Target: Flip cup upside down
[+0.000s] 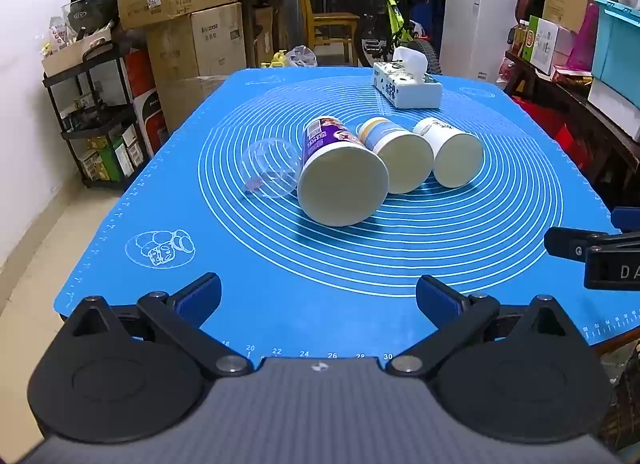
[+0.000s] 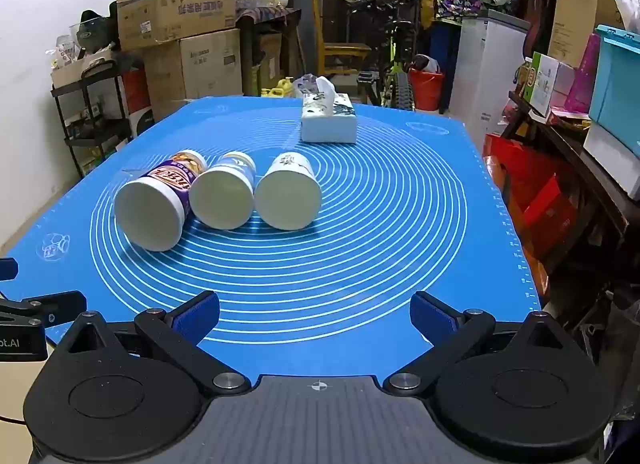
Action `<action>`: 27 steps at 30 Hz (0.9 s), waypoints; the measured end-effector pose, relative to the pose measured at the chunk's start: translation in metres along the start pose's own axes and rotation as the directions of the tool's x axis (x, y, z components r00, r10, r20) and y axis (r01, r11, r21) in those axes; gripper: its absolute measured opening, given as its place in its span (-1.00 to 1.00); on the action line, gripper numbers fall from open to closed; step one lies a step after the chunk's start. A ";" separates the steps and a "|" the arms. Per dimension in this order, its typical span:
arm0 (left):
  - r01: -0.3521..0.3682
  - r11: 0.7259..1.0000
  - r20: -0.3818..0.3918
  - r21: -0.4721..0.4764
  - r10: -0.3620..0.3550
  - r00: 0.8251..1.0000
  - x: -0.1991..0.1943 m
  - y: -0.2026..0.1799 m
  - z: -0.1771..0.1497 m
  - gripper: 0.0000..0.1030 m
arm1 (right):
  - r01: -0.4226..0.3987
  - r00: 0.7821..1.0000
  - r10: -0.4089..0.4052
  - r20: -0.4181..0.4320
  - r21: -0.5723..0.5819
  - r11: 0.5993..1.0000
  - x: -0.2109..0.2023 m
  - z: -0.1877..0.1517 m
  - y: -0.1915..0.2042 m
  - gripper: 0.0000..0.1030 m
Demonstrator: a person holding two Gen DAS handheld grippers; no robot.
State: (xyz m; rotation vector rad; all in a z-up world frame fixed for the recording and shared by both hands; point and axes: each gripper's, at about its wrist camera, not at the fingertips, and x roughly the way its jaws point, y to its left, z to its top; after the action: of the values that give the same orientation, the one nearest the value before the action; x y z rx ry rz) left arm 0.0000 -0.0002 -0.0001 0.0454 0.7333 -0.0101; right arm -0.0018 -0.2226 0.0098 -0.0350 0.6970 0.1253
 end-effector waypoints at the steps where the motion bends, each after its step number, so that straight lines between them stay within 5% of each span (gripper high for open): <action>1: 0.001 1.000 0.001 -0.001 -0.001 1.000 0.000 0.000 0.000 0.98 | 0.000 1.000 0.000 0.001 -0.001 1.000 0.000 0.000 0.000 0.95; 27: 0.000 1.000 -0.006 0.026 0.000 1.000 -0.001 -0.006 -0.002 0.98 | 0.014 1.000 -0.014 -0.008 -0.021 1.000 -0.001 0.001 0.003 0.95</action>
State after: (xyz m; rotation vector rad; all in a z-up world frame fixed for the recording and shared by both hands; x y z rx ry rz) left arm -0.0022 -0.0062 -0.0009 0.0698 0.7387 -0.0196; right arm -0.0020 -0.2200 0.0114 -0.0609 0.7036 0.1189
